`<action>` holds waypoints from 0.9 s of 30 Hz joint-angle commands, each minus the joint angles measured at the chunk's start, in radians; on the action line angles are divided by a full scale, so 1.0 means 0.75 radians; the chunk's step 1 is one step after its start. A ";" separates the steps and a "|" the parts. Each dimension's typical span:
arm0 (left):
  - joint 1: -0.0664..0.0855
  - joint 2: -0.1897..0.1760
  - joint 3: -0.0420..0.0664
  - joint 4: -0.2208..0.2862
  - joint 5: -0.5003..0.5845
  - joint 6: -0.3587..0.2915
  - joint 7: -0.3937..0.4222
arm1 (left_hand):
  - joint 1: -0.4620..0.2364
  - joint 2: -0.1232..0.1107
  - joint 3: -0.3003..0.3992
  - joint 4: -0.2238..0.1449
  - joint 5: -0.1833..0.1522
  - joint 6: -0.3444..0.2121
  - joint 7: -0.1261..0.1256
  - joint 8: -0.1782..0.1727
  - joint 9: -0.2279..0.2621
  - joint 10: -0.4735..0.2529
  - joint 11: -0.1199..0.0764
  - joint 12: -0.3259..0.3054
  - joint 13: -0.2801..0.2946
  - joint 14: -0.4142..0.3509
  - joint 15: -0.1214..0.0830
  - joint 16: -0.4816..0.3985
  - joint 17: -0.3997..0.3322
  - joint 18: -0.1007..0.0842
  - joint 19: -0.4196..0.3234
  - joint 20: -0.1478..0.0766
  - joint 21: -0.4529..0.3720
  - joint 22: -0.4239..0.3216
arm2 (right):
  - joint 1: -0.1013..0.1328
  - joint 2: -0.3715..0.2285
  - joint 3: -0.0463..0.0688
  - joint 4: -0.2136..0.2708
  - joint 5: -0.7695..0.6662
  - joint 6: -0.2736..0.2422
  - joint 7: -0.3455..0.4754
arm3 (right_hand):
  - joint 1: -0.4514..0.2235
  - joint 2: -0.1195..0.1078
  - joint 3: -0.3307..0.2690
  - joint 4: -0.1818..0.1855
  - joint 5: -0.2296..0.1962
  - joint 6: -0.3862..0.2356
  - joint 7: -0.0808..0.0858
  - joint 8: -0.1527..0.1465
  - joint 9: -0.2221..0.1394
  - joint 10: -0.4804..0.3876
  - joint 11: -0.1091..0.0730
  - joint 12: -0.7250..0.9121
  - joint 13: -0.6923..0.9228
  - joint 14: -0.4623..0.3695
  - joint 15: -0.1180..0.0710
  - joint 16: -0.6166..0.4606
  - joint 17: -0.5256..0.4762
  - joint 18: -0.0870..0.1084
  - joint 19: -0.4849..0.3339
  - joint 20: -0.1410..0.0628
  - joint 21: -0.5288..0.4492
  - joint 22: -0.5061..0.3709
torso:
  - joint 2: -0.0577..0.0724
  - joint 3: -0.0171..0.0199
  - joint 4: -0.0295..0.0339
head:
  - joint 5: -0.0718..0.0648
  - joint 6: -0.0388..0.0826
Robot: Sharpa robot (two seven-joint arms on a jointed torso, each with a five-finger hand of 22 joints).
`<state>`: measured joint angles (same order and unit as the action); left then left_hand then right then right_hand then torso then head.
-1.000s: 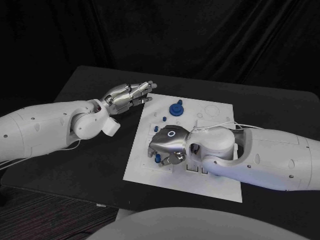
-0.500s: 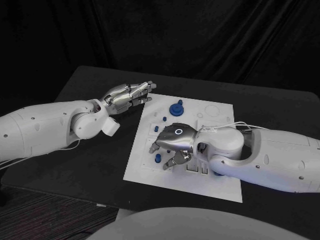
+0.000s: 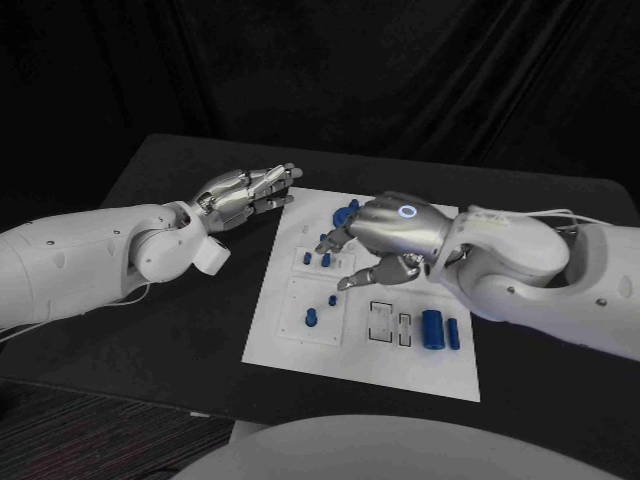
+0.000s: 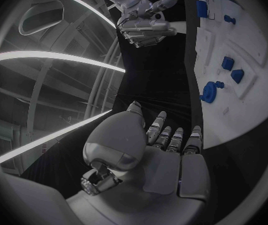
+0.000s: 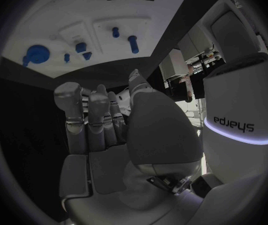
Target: Assemble the parts on the task board
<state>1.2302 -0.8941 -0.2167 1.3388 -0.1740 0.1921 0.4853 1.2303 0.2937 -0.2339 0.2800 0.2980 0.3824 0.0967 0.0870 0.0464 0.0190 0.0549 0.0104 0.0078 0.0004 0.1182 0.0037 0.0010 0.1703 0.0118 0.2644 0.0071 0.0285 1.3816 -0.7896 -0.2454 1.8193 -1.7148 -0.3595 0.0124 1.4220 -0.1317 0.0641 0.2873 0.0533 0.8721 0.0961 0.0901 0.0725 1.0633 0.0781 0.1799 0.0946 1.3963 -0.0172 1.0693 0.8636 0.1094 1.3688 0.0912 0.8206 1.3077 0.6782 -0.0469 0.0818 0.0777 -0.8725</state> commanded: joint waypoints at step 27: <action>-0.009 -0.018 0.001 0.013 0.010 -0.019 0.038 | 0.013 -0.007 0.013 -0.002 0.007 0.017 0.002 0.010 0.003 0.003 0.013 0.005 0.000 -0.001 0.001 -0.005 -0.001 0.014 0.003 0.007 0.006 0.001 | 0.031 -0.304 -0.001 0.033 0.523 0.730 -0.762 | -0.624 0.224 -0.214 0.005 0.123 0.546 -0.125 0.299 0.305 0.677 -0.180 1.855 1.968 0.233 -0.127 0.669 0.943 -0.073 0.161 -0.117 0.594 0.257 | -0.007 -0.0037 -0.0103 | -0.099 0.000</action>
<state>1.2242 -0.9085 -0.2169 1.3453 -0.1739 0.1843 0.4880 1.2334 0.2907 -0.2310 0.2770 0.2989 0.3873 0.0972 0.0900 0.0471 0.0205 0.0564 0.0104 0.0078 0.0004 0.1182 0.0037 0.0016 0.1702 0.0119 0.2644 0.0070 0.0286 1.4078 -1.0156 -0.2466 1.8388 -1.3397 0.1069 -0.4394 0.9591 0.0407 -0.0995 0.2924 0.1425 1.2778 0.0013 0.3131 0.2991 1.4665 -0.0488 1.5684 1.3082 1.4653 -0.1055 1.5683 1.3081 0.0608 1.4657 0.0085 1.2612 1.3074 0.6729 -0.0501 0.0751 0.0039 -0.8725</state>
